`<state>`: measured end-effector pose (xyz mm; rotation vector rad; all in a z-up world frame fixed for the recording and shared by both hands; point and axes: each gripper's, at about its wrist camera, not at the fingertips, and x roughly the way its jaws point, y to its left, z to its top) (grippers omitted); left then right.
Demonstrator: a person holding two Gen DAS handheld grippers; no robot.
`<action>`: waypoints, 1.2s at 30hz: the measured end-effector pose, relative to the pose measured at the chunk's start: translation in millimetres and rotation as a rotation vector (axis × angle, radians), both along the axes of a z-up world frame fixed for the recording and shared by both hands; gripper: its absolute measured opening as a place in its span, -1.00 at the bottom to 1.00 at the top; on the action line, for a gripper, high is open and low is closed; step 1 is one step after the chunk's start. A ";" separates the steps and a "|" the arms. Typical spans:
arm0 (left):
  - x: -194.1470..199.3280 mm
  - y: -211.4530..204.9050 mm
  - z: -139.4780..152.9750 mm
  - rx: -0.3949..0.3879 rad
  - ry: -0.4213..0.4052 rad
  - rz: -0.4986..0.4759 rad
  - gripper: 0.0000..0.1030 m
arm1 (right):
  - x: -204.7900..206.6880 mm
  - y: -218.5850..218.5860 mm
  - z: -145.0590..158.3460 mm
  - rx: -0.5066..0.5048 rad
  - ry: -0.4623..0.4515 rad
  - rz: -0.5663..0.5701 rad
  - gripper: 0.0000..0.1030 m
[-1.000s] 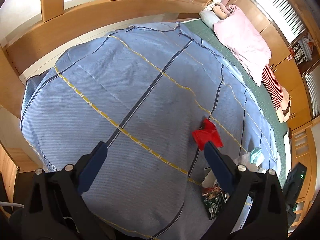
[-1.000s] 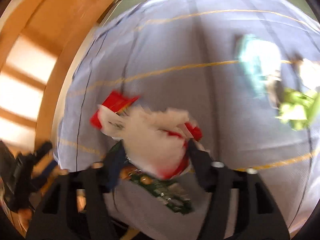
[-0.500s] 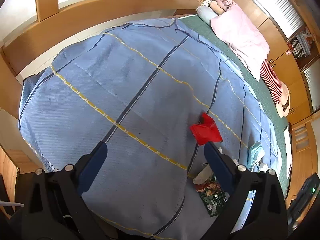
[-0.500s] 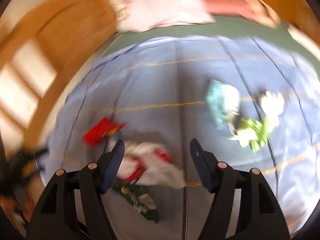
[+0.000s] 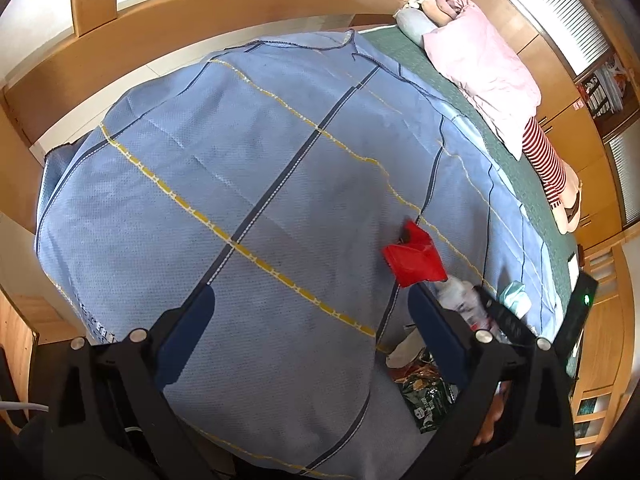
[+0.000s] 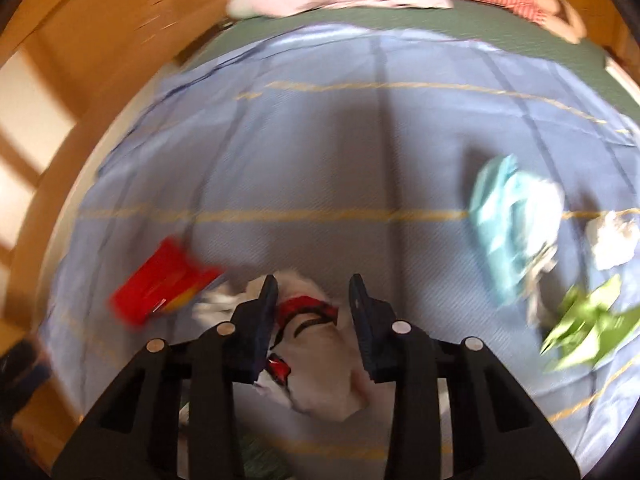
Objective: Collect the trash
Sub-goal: 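Grasp the green snack packet with the left gripper while the right gripper holds the white bag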
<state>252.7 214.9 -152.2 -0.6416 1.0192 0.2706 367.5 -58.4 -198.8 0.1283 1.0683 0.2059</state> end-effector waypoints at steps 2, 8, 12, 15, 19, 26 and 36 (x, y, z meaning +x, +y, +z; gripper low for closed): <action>0.9 -2.0 0.3 0.002 -0.001 -0.009 0.88 | 7.5 -13.1 2.4 -0.024 -0.020 -0.060 -0.30; 2.8 -6.6 -1.3 -0.002 0.004 -0.016 0.88 | -23.6 -31.7 34.8 0.039 -0.168 -0.070 0.23; 3.6 -10.7 -2.8 0.006 0.008 -0.027 0.88 | -37.0 8.4 22.8 -0.173 -0.170 0.142 0.53; 3.4 -11.2 -4.7 0.016 0.014 -0.027 0.88 | -25.6 23.1 -2.3 -0.291 -0.131 0.180 0.42; 5.2 -9.7 -8.3 0.002 0.028 -0.021 0.88 | -17.6 10.7 -20.2 -0.115 0.004 0.161 -0.50; 13.0 -26.8 -10.9 -0.059 0.032 -0.139 0.88 | -64.1 -23.1 -3.0 -0.012 0.047 0.027 -0.69; 30.6 -119.5 -20.7 0.047 0.043 -0.469 0.88 | -162.6 -58.9 58.6 -0.211 -0.183 -0.205 -0.69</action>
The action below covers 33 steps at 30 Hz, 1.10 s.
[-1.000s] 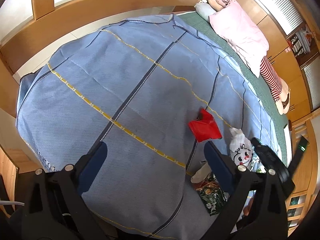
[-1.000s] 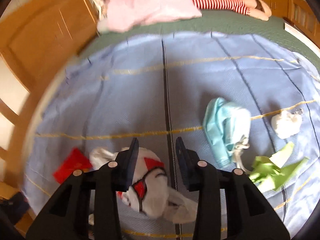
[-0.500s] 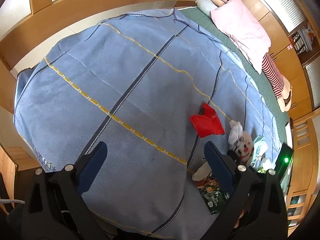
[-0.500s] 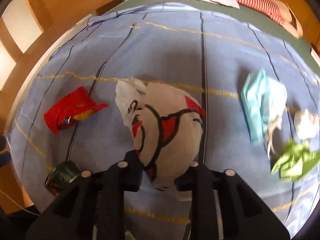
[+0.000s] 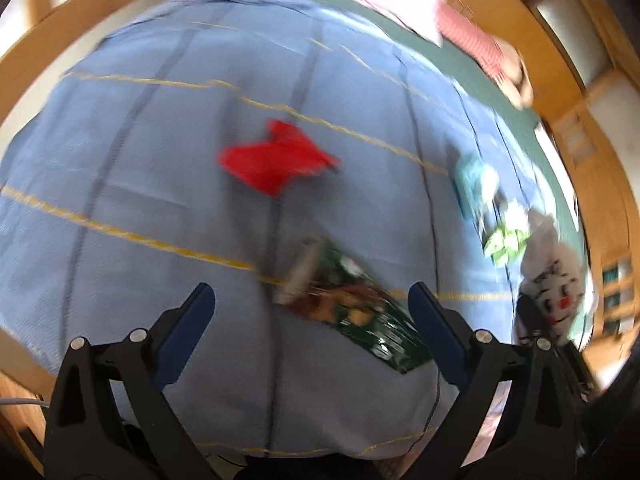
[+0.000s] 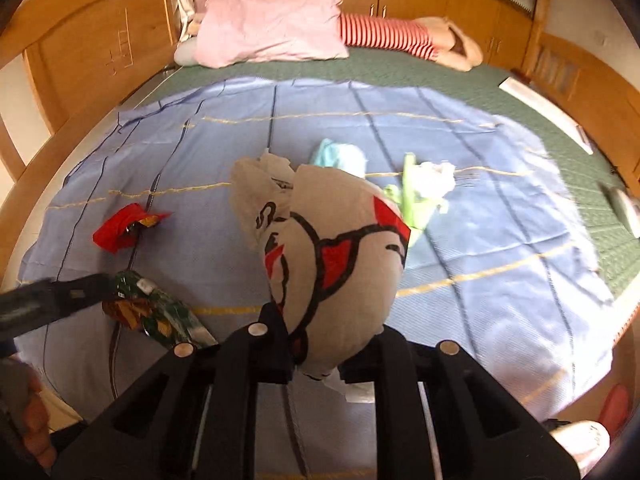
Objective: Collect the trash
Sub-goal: 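Grasp the green snack packet with the left gripper while the right gripper holds the white bag, then drop the green packet into the bin with the left gripper while the right drops the white bag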
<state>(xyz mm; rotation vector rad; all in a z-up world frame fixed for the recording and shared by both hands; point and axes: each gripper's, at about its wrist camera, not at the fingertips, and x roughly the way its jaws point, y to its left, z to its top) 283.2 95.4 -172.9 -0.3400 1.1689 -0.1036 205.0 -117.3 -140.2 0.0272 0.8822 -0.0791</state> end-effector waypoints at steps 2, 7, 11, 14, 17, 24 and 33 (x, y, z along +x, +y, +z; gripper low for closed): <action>5.9 -16.9 -9.2 0.018 0.025 -0.043 0.88 | -10.2 -6.8 4.7 -0.020 -0.018 -0.008 -0.69; 18.6 -42.9 -39.0 0.080 0.093 -0.092 0.82 | -24.1 -21.4 17.3 -0.008 -0.047 -0.032 -0.69; 18.7 -44.4 -42.9 0.136 0.065 -0.094 0.56 | -33.6 -25.5 23.9 -0.019 -0.072 -0.026 -0.69; 17.8 -43.8 -40.5 0.186 0.038 -0.110 -0.05 | -42.6 -27.4 27.2 -0.018 -0.083 -0.026 -0.69; 15.7 -36.0 -33.8 0.143 0.013 -0.106 -0.20 | -46.6 -26.9 28.0 -0.010 -0.087 -0.027 -0.69; -4.0 -14.1 21.8 -0.001 -0.205 -0.144 -0.22 | -50.3 -25.8 33.7 0.019 -0.107 -0.015 -0.69; -46.7 -35.6 76.7 -0.047 -0.468 -0.295 -0.22 | -65.1 -31.7 34.9 0.049 -0.087 0.010 -0.69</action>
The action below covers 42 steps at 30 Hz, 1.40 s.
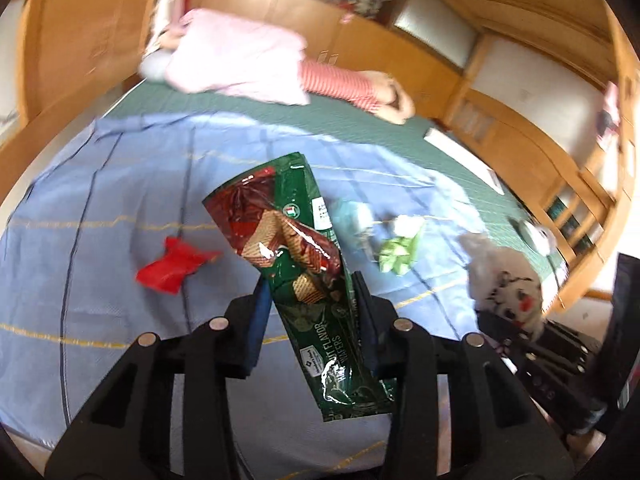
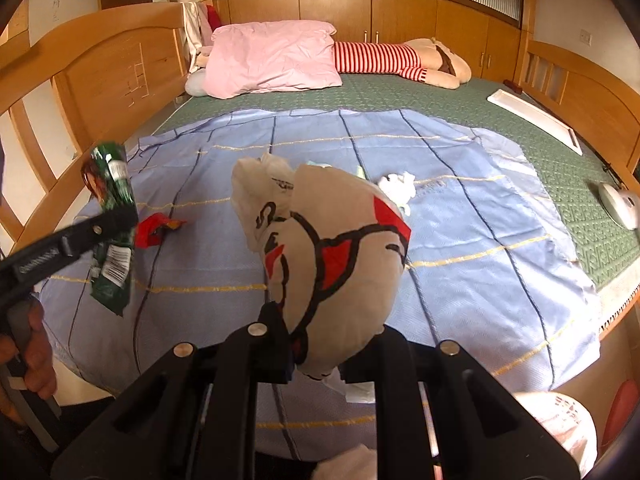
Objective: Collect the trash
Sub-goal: 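Drop the green packet into the bin with the left gripper while the right drops the white bag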
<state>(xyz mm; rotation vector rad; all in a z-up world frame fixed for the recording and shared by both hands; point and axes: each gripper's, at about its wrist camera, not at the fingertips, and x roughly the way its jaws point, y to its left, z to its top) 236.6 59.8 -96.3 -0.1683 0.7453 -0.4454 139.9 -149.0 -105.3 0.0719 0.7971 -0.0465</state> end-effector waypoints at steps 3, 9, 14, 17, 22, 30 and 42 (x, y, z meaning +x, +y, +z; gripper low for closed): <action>-13.5 -13.4 6.5 0.010 -0.040 -0.080 -0.22 | -14.7 -19.3 3.6 -0.015 0.005 -0.040 -0.69; -42.4 -48.4 10.8 0.040 -0.060 -0.200 -0.22 | -45.3 -49.3 19.6 -0.033 0.000 -0.096 -0.69; -78.2 -78.2 21.8 0.100 -0.084 -0.273 -0.21 | -70.9 -65.2 30.7 -0.022 0.012 -0.086 -0.69; -105.2 -100.3 30.7 0.089 -0.117 -0.368 -0.21 | -92.0 -82.3 39.0 -0.019 0.021 -0.103 -0.69; -145.9 -128.7 32.9 0.080 -0.135 -0.543 -0.21 | -130.4 -108.9 34.4 -0.013 0.111 -0.116 -0.69; -204.7 -177.3 5.0 0.088 -0.013 -0.931 -0.18 | -168.7 -136.1 -50.1 0.153 0.462 -0.186 -0.19; -184.7 -168.7 -2.6 0.058 -0.041 -0.811 0.83 | -189.2 -173.8 -6.7 0.149 0.126 -0.487 0.62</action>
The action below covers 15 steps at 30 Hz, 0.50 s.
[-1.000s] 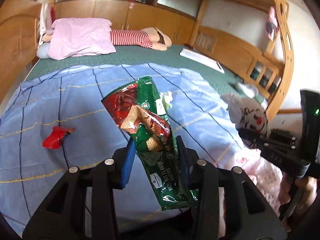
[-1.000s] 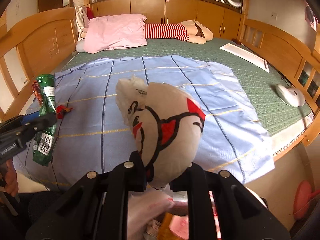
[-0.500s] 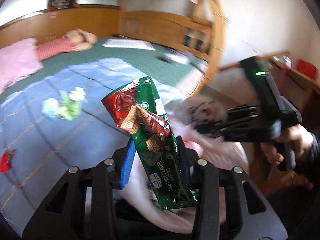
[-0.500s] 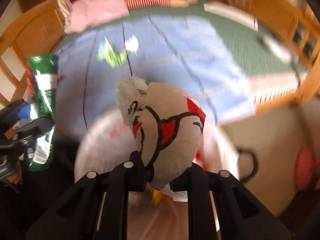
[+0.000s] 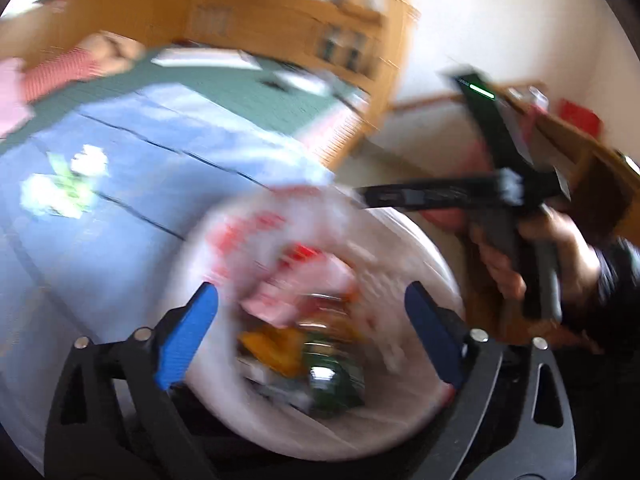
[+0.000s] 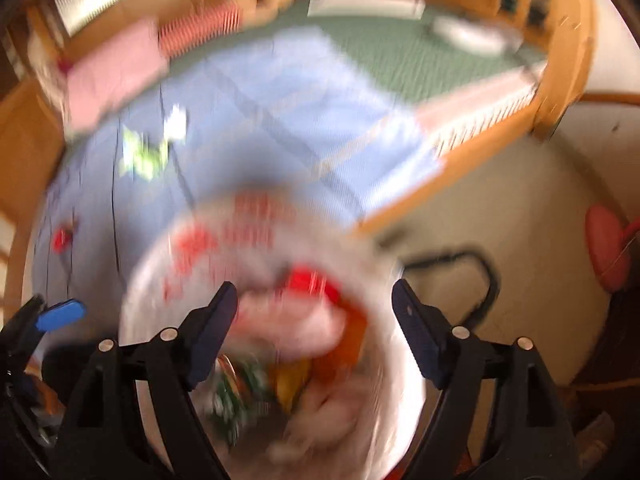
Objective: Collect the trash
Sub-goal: 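Drop the green packet into the bin with the left gripper while the right drops the white bag, then grasp the red packet on the sheet with the left gripper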
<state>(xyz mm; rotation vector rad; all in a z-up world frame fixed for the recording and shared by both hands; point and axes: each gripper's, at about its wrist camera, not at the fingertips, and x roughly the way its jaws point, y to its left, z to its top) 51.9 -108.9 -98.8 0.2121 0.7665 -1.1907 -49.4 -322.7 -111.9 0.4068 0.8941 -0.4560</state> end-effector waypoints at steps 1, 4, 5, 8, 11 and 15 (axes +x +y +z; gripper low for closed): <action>10.2 10.0 7.1 -0.031 -0.043 0.088 0.83 | -0.3 2.1 9.3 -0.053 -0.054 -0.018 0.67; 37.7 39.5 18.8 -0.111 -0.096 0.312 0.86 | -4.2 20.4 33.5 -0.236 -0.229 -0.008 0.94; 49.3 54.4 23.0 -0.152 -0.099 0.407 0.87 | -2.7 27.6 38.2 -0.279 -0.260 0.015 0.94; 86.7 92.9 36.6 -0.153 -0.166 0.643 0.92 | 9.6 46.9 41.7 -0.377 -0.276 0.029 0.94; 137.5 125.0 49.6 -0.102 -0.181 0.768 0.93 | 17.1 60.0 49.1 -0.372 -0.377 0.047 0.94; 217.8 164.5 27.4 0.009 -0.093 0.942 0.93 | 56.4 70.7 50.5 -0.204 -0.329 0.190 0.94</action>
